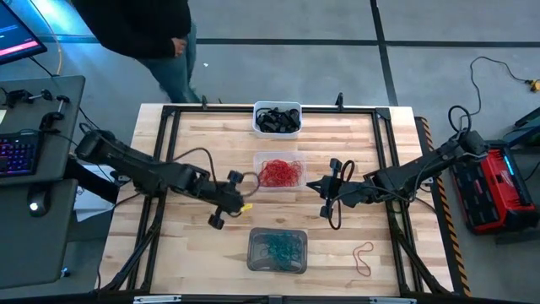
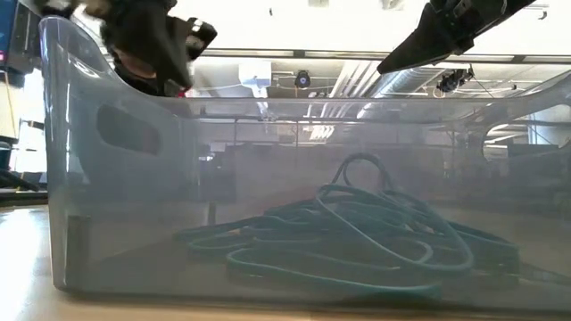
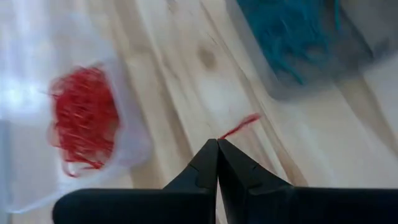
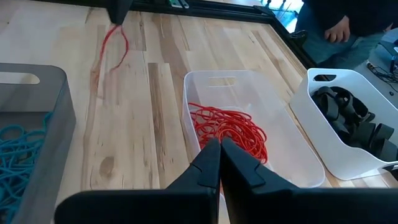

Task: Sort rubber bands into baskets
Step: Put the red rubber band into the transparent bin

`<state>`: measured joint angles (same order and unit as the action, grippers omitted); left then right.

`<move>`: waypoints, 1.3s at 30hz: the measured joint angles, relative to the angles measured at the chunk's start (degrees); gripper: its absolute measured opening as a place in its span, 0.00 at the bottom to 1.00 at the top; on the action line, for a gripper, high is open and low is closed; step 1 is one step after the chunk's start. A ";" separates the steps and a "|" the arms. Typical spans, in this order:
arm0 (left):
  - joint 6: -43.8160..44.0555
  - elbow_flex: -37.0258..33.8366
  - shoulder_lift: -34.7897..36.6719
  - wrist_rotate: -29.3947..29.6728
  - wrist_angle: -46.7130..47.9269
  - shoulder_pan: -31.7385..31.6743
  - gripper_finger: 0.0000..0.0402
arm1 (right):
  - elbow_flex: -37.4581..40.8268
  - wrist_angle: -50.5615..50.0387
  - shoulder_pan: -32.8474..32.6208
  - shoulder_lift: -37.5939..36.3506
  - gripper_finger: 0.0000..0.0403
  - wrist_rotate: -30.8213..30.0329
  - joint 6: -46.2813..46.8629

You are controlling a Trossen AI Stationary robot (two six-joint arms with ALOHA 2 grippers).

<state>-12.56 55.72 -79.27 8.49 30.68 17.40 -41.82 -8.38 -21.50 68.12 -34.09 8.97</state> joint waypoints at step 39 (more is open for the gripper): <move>-8.33 11.73 -8.63 -10.76 -4.60 -9.16 0.00 | 0.00 -1.98 0.00 0.02 0.00 0.33 0.07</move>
<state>-20.89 67.44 -87.90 -2.27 26.08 8.24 -41.82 -10.36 -21.50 68.14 -33.76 9.04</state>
